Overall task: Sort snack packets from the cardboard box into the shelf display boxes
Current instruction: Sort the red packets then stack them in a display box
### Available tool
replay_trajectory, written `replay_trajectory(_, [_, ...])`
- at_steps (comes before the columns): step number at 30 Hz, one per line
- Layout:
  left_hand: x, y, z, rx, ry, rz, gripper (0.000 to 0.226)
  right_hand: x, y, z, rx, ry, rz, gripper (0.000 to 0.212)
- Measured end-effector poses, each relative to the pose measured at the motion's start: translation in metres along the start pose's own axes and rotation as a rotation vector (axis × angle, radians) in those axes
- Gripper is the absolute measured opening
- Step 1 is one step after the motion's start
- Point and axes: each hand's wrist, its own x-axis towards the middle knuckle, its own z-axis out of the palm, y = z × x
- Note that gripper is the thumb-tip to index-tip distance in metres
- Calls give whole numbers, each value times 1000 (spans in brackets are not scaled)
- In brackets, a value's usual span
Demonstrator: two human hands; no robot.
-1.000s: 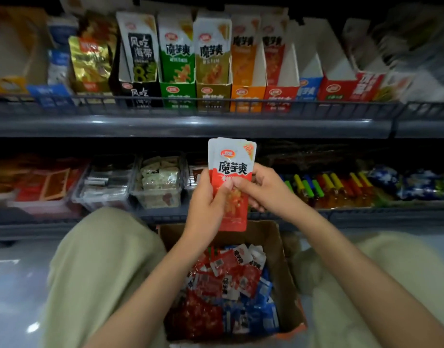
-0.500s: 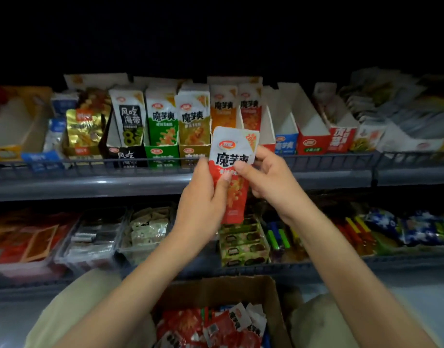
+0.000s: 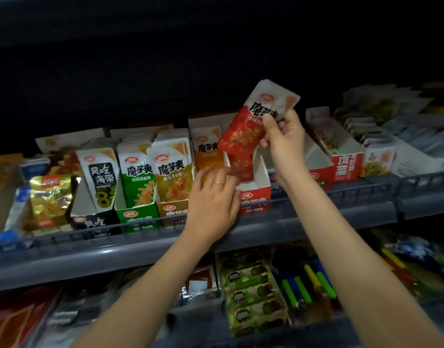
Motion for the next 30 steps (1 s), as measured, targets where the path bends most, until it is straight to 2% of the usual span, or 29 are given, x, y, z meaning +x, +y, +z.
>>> replay_trajectory(2, [-4,-5,7,56,28,99,19,12,9,1,-82,-35,-40,11])
replay_trajectory(4, [-6,-7,11,72,38,147,18,22,16,0,-150,-91,-92,2])
replay_trajectory(7, [-6,-6,13,81,51,158,15,37,18,-3,-215,-100,-125,10])
replay_trajectory(11, [-7,-5,13,90,47,159,18,51,24,-10,-409,-238,-71,22])
replay_trajectory(14, [-6,-5,14,101,27,145,19,51,44,-4,-515,-360,6,16])
replay_trajectory(18, [-6,-4,13,113,-9,128,20,49,60,5,-624,-274,0,20])
replay_trajectory(24, [-6,-3,13,113,-14,123,19,36,57,10,-914,-213,-34,49])
replay_trajectory(30, [-6,-3,13,119,-28,124,21,33,59,11,-1145,-221,-174,54])
